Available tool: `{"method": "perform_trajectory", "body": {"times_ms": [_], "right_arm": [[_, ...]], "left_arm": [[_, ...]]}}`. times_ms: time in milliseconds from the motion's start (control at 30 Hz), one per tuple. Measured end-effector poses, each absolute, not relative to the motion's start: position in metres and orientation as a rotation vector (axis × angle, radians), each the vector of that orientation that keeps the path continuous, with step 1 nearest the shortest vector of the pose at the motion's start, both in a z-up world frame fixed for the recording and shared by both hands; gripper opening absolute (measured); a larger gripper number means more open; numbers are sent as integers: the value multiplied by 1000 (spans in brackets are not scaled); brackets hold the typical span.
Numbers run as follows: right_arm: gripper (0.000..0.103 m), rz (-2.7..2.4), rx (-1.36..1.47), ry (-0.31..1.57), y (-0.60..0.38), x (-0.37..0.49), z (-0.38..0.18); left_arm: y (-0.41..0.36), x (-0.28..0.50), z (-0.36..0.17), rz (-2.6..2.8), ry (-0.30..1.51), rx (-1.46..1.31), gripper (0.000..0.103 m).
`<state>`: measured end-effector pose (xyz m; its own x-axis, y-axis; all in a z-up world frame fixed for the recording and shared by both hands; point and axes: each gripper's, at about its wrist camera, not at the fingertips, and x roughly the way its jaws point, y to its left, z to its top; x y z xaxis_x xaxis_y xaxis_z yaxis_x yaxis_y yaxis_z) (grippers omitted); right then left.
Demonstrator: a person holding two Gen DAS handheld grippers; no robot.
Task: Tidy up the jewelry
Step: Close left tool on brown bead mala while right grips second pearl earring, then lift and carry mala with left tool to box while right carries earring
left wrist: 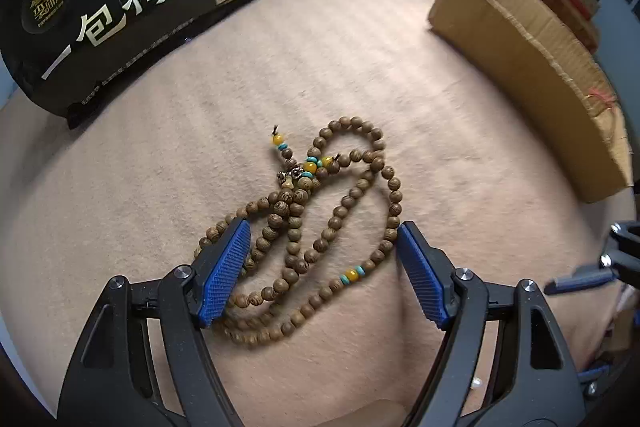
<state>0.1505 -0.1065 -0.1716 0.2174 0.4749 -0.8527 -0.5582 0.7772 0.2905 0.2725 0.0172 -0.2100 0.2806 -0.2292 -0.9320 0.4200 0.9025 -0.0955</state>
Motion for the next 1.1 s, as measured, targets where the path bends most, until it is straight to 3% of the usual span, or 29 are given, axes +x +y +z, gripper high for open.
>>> {"method": "perform_trajectory", "body": {"times_ms": [133, 233, 300, 333, 400, 467, 633, 700, 1100], "right_arm": [[54, 739, -120, 1148, -98, 144, -177], [44, 757, -178, 1154, -88, 137, -183], [38, 769, -203, 1160, -81, 134, -187], [38, 774, -209, 1161, -79, 132, -188], [36, 780, -234, 1152, -72, 129, -189], [33, 782, -267, 1141, -65, 126, -190], [17, 766, -353, 1125, -53, 118, -196], [6, 762, -369, 1121, -52, 117, -196], [6, 731, -315, 1083, -78, 128, -174]], "left_arm": [[22, 276, -214, -413, 1191, 150, 77], [28, 277, -213, -388, 1177, 150, 63], [36, 279, -211, -373, 1177, 129, 47], [43, 278, -209, -366, 1177, 114, 42], [55, 280, -209, -350, 1179, 78, 23], [66, 281, -209, -345, 1181, 38, 15], [82, 277, -209, -351, 1176, -37, 12], [83, 276, -209, -347, 1173, -54, 12], [88, 253, -198, -320, 1169, -129, 11]]}}
